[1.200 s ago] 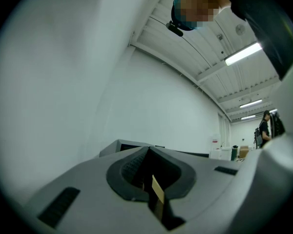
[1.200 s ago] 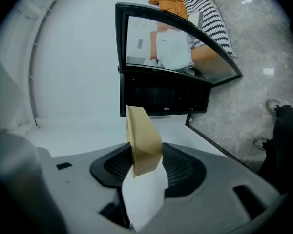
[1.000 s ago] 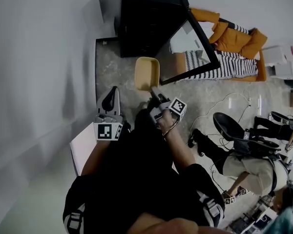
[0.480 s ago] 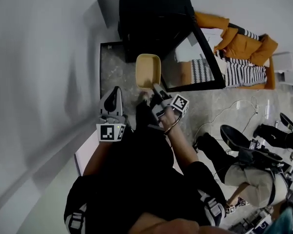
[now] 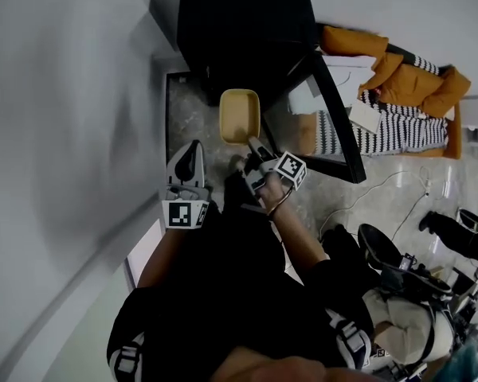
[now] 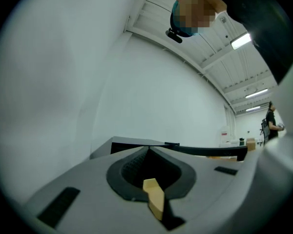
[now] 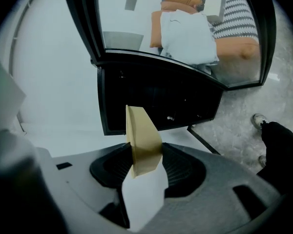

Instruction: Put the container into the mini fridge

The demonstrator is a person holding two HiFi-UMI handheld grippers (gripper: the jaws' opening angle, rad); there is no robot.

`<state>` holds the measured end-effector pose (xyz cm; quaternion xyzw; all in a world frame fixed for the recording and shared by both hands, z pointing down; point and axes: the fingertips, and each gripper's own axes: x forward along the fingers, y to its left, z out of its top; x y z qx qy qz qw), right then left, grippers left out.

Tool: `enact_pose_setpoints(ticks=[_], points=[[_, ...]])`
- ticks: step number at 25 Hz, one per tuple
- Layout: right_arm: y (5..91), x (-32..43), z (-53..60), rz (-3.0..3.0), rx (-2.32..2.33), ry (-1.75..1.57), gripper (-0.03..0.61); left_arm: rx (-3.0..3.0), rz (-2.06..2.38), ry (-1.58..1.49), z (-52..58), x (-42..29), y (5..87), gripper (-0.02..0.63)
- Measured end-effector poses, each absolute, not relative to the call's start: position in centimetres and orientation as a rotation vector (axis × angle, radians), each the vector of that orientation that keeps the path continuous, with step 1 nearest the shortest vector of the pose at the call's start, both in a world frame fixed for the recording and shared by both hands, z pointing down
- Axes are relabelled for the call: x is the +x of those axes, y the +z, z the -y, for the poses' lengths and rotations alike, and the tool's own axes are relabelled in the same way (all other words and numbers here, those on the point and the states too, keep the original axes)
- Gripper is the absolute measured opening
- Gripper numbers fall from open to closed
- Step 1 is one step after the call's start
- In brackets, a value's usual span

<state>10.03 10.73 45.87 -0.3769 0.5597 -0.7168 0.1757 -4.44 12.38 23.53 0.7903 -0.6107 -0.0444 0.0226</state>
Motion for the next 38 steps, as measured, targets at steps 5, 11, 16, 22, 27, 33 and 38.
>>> enact_pose_setpoints(ticks=[5,11,16,22,27,33,38], points=[[48.3,9.6,-7.6,-1.594,-1.077,-2.02,0.178,2.461,1.897,-0.114,-8.9,-4.2,24.3,0.005],[50.8,8.4,-5.9,-1.547,-1.123,-2.03,0.178,2.506,1.838,-0.101,-5.9,-4.9,26.1,0.005],[52.3,7.5,-4.7,-1.506,-1.175,-2.008,0.178,2.526,1.738,-0.019,-4.2,-6.3,28.8,0.005],[55.2,6.8,-3.1,-1.493,-1.201,-2.003,0.178,2.582,1.675,0.004,-2.1,-7.1,31.3,0.005],[58.3,7.0,-2.5,-1.505,-1.225,-2.015,0.178,2.571,1.658,-0.028,-1.3,-6.7,33.4,0.005],[61.6,7.3,-0.6,-1.52,-1.241,-2.026,0.178,2.564,1.649,-0.038,0.2,-5.9,36.1,0.005],[63.3,7.1,0.5,-1.504,-1.234,-2.03,0.178,2.563,1.644,-0.018,0.6,-5.6,37.1,0.005]])
